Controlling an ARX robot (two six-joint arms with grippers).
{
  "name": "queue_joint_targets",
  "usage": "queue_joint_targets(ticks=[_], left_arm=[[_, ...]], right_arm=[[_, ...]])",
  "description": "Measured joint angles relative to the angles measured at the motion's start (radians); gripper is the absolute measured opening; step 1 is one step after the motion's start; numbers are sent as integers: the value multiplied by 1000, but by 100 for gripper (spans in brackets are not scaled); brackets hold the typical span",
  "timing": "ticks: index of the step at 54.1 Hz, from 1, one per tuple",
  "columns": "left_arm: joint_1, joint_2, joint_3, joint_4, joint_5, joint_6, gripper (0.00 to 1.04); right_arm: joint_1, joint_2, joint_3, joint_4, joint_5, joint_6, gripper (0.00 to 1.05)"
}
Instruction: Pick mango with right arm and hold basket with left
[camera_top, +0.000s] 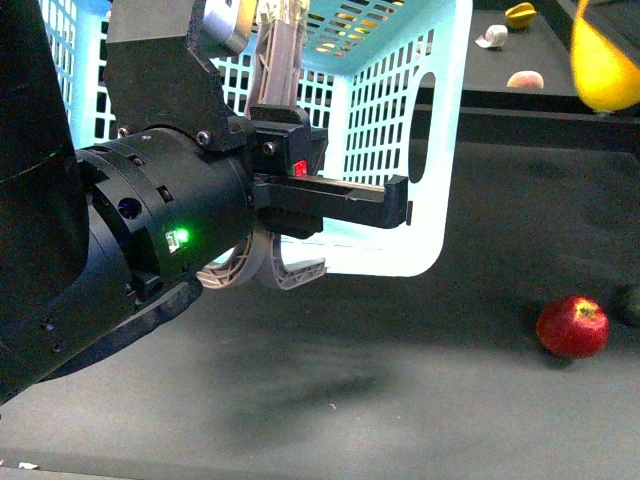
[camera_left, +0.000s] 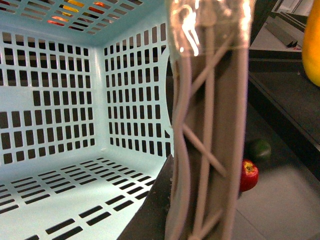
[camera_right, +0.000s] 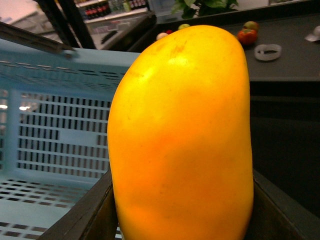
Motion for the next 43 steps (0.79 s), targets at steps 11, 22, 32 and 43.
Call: queue_joint_targets(ticks=[11,22,32,43], left_arm=[[0,0,0,0,0,1,5],[0,0,0,0,0,0,5],[0,0,0,0,0,0,5],[0,0,0,0,0,0,5]], right_arm=[[167,94,41,58,121,118,60],[270,237,152,65,217,171,60],[304,345,261,49,267,197,60],[322,425,349,10,291,198,60]])
